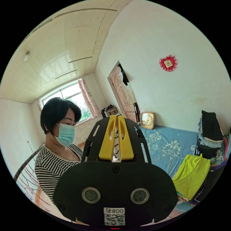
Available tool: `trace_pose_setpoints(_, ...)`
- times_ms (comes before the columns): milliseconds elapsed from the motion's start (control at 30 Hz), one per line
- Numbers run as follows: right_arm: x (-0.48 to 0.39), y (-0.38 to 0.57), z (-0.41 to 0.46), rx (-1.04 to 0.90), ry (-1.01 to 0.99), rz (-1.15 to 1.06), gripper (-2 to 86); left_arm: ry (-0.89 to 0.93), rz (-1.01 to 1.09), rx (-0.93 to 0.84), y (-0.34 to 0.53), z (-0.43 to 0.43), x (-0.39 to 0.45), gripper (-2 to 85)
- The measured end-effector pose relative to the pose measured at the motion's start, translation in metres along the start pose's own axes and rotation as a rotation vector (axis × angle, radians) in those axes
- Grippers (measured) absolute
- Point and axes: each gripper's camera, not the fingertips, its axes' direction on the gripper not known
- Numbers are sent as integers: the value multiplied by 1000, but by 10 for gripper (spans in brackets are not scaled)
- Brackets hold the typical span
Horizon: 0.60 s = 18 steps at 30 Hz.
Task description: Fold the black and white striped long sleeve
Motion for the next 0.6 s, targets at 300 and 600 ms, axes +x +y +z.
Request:
trace_pose_setpoints(300,21,26,-28,39,117,55,6,-152,90,254,-29,-96,93,2)
trace_pose_setpoints(600,47,58,-44,55,183,118,6,-416,354,347,-72,-165,257,1)
